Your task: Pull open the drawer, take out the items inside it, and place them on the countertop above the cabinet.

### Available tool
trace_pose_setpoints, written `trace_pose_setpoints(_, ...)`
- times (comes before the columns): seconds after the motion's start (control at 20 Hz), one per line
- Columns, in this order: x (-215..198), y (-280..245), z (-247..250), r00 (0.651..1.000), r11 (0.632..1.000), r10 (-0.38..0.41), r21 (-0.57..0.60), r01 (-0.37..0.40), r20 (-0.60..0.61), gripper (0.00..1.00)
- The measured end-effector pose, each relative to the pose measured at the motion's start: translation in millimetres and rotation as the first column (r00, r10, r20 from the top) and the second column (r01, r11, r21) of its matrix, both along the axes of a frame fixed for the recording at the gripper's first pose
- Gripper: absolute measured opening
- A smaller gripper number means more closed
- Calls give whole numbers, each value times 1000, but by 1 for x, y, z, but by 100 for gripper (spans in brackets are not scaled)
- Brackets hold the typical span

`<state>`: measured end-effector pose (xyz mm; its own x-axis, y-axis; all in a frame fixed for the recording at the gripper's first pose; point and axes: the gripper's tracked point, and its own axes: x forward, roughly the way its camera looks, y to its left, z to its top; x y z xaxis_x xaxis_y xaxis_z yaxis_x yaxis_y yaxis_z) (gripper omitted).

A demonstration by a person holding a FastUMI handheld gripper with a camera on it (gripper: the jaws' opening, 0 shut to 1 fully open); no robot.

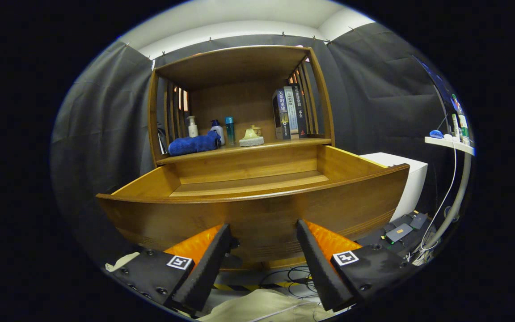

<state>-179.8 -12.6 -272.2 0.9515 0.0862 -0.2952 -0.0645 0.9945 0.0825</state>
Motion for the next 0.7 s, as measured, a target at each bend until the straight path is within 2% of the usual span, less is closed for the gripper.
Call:
trace_pose_setpoints(0.25, 15, -10, 3, 1000, 999, -18, -35, 18, -2, 98)
trace_pose_setpoints(0.7, 41, -6, 4, 1000, 1000, -25, -9, 25, -6, 98)
